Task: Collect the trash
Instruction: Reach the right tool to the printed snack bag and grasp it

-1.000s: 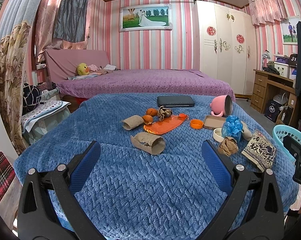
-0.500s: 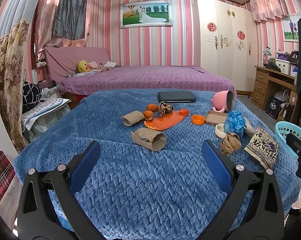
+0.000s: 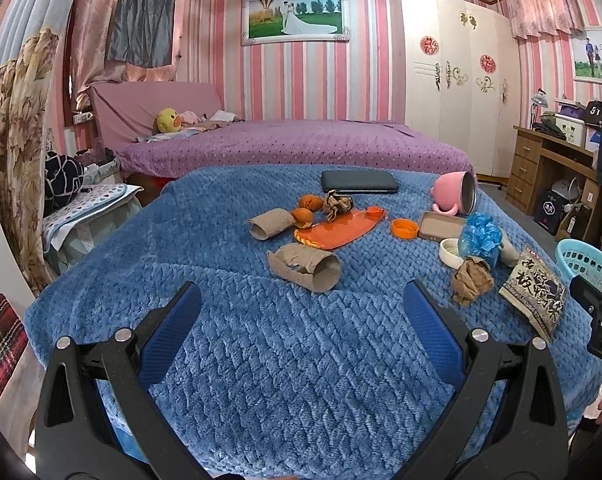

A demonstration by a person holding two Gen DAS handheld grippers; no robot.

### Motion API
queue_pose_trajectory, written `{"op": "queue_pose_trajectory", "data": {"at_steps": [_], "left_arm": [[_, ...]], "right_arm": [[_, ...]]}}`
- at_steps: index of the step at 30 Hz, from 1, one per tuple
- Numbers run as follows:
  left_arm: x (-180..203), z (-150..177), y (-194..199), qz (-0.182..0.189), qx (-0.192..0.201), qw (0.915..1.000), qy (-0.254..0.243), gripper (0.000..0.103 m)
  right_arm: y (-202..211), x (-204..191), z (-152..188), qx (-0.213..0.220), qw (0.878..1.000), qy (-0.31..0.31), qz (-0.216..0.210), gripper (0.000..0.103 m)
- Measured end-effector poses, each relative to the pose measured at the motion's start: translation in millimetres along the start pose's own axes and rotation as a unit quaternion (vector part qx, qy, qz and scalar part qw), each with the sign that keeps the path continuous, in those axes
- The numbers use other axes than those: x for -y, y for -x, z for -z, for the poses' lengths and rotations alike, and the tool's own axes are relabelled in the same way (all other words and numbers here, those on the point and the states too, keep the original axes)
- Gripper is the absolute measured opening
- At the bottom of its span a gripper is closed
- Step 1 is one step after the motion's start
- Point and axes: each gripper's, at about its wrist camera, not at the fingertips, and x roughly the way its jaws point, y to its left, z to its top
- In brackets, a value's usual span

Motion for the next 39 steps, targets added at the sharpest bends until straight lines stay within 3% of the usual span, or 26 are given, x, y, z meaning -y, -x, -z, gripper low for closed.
{"op": "queue_pose_trajectory", "data": {"at_steps": [5,12,29,33,39], "left_arm": [[-4.1,1.9,-9.2,-0.004,-0.014,0.9999,-0.002,0.098],[-6.1,2.0,-22.7,0.014,-0.043,0.9988,0.020,0.098],[-9.6,2.7,-25.5,0.002,-0.042,0.9989,0.021,0.098],[-11.0,2.1,-24.8,0.001,-0.040,0.9989,0.025,0.098],[-7.2,1.9,-22.7,-0.002,-0.037,0.9992,0.014,0.098]], "right_arm": [[-12.0,7.6,2.6,-0.019,1.000,-0.010,-0.005,0.099],[-19.6,14.4,5.4,-0.037,0.999,0.003,0.018,0.099],[-78.9,-10.8,22.2,-0.129,0.991,0.028,-0.011,0.099],[-78.7,-11.3,20.8,-0.123,0.992,0.025,-0.020,0.099],[-72.3,-2.5,10.3,-0.106,0.993,0.016,-0.042,0.075]]}}
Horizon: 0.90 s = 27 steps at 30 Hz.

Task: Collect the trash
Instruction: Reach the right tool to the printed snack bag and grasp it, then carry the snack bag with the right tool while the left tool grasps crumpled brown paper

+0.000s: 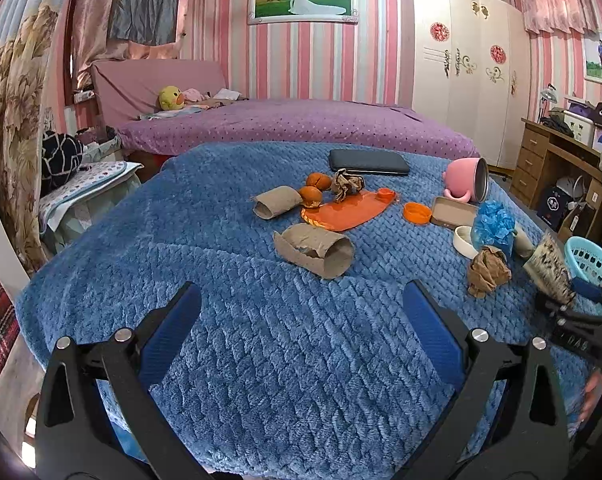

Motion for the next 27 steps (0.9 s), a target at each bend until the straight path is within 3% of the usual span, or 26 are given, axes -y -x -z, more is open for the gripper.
{"op": "queue_pose_trajectory", "data": {"at_steps": [2,6,10,14,18,27], "left_arm": [[2.8,0.3,1.3,-0.003,0.003,1.0000,-0.006,0.098],[7.2,0.4,1.1,-0.003,0.003,0.9999,-0.009,0.098],[9.7,0.8,0.7,-0.001,0.003,1.0000,-0.009,0.098],[18.8,2.1,0.3,0.000,0.003,0.9998,-0.021,0.098],[29.0,3.7,1.5,0.011,0.002,0.9995,-0.029,0.098],[65.7,-4.3,-7.3,0.057,-0.012,0.9978,-0.032,0.098]], "right_arm": [[4.4,5.0,-2.1,0.005,1.000,-0.007,-0.015,0.067],[14.9,15.4,-5.0,0.022,0.999,-0.024,-0.027,0.062],[26.7,23.4,-6.0,0.042,0.998,-0.032,-0.035,0.042],[29.1,31.8,-6.3,0.050,0.997,-0.041,-0.049,0.031],[33.7,38.6,-6.8,0.059,0.996,-0.042,-0.052,0.026],[39.4,51.5,-7.7,0.081,0.992,-0.060,-0.070,0.024]]}}
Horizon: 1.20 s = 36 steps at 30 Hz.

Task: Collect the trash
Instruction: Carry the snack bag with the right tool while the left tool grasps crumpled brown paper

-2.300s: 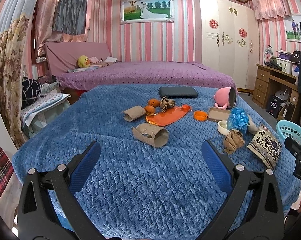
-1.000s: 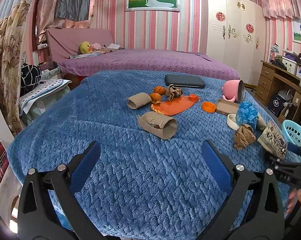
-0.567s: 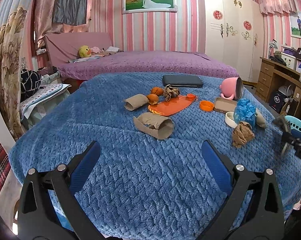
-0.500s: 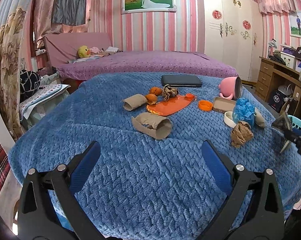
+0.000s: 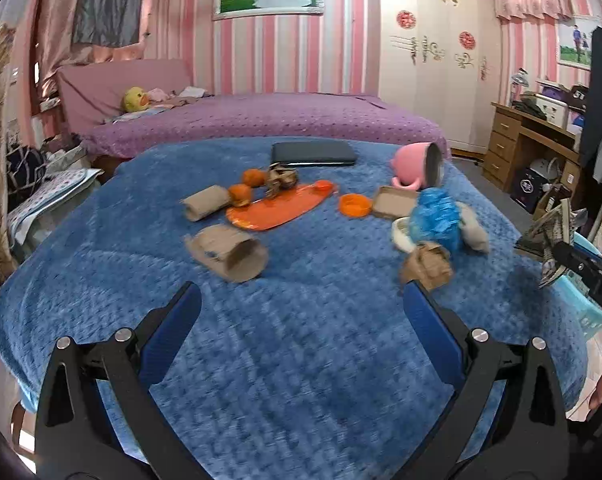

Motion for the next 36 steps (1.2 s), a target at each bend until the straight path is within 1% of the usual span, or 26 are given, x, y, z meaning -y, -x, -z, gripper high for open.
{"op": "queue_pose_trajectory", "data": {"at_steps": [3,6,10,12,13,15,17,19,21,24,29,30,32,36], "left_arm": [[17.8,-0.2,-8.1,0.010,-0.004,0.9999,-0.011,0.098],[36.2,-1.9,-23.0,0.033,-0.022,0.9991,-0.010,0.096],[63.0,-4.5,-47.2,0.068,-0.050,0.9963,-0.018,0.082],[71.6,-3.5,-57.3,0.075,-0.058,0.9951,-0.028,0.077],[75.3,-1.9,-64.4,0.076,-0.066,0.9944,-0.033,0.074],[77.2,1.0,-77.4,0.076,-0.081,0.9932,-0.036,0.062],[73.9,4.1,-88.1,0.090,-0.098,0.9908,-0.024,0.037],[68.0,4.7,-88.2,0.102,-0.097,0.9901,-0.010,0.030],[67.4,4.1,-85.4,0.112,-0.090,0.9896,-0.011,0.027],[65.1,3.8,-72.5,0.114,-0.072,0.9907,-0.019,0.026],[56.7,-0.3,-43.7,0.105,-0.048,0.9932,-0.015,0.026],[55.2,-1.9,-38.5,0.103,-0.042,0.9937,-0.014,0.022],[53.3,-5.5,-28.6,0.102,-0.034,0.9941,-0.012,0.022],[59.3,-10.4,-17.9,0.104,-0.022,0.9942,-0.018,0.022]], "right_arm": [[1.6,9.1,1.2,0.002,1.000,-0.009,-0.004,0.024],[1.0,13.9,2.3,0.002,1.000,-0.012,-0.006,0.024],[1.7,21.3,2.6,0.002,1.000,-0.019,-0.006,0.024],[1.0,24.7,2.6,0.001,1.000,-0.022,-0.006,0.024],[0.8,26.0,2.4,0.000,1.000,-0.024,-0.006,0.024],[-0.1,27.9,3.1,-0.001,1.000,-0.026,-0.007,0.024],[-1.1,28.6,3.2,-0.002,1.000,-0.026,-0.008,0.024],[-1.1,28.3,2.8,-0.002,1.000,-0.025,-0.010,0.024],[-0.6,28.0,2.2,0.000,1.000,-0.024,-0.012,0.024],[2.1,27.9,2.0,0.004,1.000,-0.021,-0.011,0.024],[12.9,29.8,1.1,0.019,1.000,-0.014,-0.003,0.024],[15.3,31.3,0.4,0.023,1.000,-0.014,0.000,0.024],[20.4,35.1,0.2,0.028,0.999,-0.016,0.005,0.024],[32.6,52.6,-4.2,0.042,0.998,-0.026,0.024,0.024]]}}
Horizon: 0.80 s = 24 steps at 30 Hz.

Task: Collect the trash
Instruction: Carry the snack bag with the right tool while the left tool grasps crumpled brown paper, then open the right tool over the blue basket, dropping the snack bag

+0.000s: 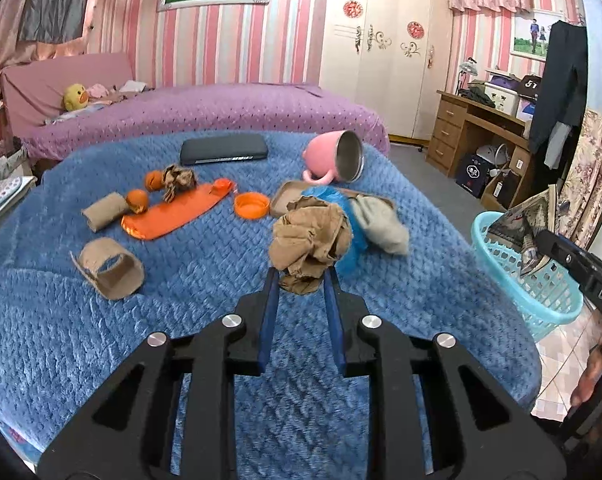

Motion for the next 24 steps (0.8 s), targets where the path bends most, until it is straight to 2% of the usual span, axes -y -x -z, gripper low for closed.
{"op": "queue_pose_trajectory", "data": {"at_steps": [3,7,14,19,24], "left_arm": [[10.4,-0.7,-1.9,0.002,0.004,0.9999,-0.009,0.022],[28.3,-2.2,-6.5,0.024,0.000,0.9996,-0.012,0.022],[75.2,-8.2,-18.1,0.056,0.006,0.9980,-0.028,0.022],[114.7,-12.1,-29.4,0.075,0.010,0.9959,-0.049,0.022],[140.3,-18.6,-44.4,0.091,0.008,0.9946,-0.050,0.022]], "right_arm": [[6.1,19.9,-3.7,0.005,1.000,-0.006,0.025,0.024],[9.6,48.7,-5.4,0.002,0.998,-0.019,0.054,0.024],[-0.3,103.2,-3.9,-0.031,0.993,-0.033,0.109,0.026],[-12.5,137.1,-5.6,-0.045,0.987,-0.034,0.152,0.035],[-22.7,162.6,-6.1,-0.055,0.983,-0.056,0.168,0.040]]}}
